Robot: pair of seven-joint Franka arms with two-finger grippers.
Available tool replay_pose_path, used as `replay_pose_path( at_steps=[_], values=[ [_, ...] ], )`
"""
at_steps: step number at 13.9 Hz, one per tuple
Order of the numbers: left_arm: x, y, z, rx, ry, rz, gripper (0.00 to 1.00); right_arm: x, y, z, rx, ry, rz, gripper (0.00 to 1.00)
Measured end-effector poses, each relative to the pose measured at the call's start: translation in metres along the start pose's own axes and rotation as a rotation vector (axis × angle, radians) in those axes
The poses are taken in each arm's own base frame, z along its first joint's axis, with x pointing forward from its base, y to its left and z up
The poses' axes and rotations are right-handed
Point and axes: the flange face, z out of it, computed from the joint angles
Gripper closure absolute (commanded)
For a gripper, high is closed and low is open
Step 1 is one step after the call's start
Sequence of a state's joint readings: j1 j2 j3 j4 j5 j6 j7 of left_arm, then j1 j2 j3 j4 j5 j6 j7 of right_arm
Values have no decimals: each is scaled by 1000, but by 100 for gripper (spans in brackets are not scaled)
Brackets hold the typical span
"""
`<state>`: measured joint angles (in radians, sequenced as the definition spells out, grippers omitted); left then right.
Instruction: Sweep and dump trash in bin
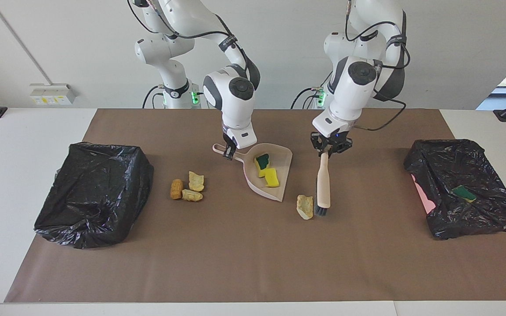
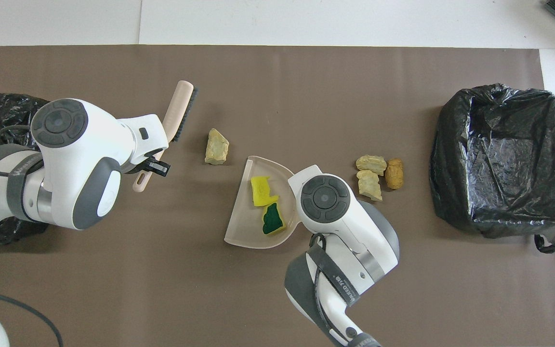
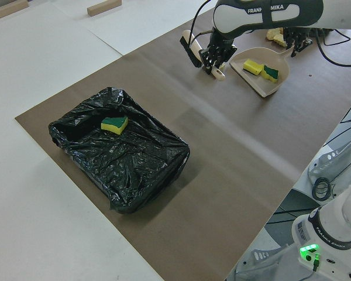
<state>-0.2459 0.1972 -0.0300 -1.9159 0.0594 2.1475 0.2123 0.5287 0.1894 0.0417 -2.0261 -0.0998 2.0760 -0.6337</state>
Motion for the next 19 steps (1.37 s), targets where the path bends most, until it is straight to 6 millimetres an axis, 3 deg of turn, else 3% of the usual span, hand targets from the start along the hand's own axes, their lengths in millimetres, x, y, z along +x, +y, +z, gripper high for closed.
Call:
replay_pose_path(
  at_steps=[7,12,14,19],
  values=[
    [5,-9,38,32,-62,203,100,0,0,0,0,0,2,100],
    [-29,13,68,-7,-146,341,100,0,0,0,0,0,8,100],
    [-46,35,71,-16,-170,399,100,0,-1,0,0,0,9,100],
    [-75,132,67,-56,-198,461,100,0,-1,0,0,0,10,100]
  ],
)
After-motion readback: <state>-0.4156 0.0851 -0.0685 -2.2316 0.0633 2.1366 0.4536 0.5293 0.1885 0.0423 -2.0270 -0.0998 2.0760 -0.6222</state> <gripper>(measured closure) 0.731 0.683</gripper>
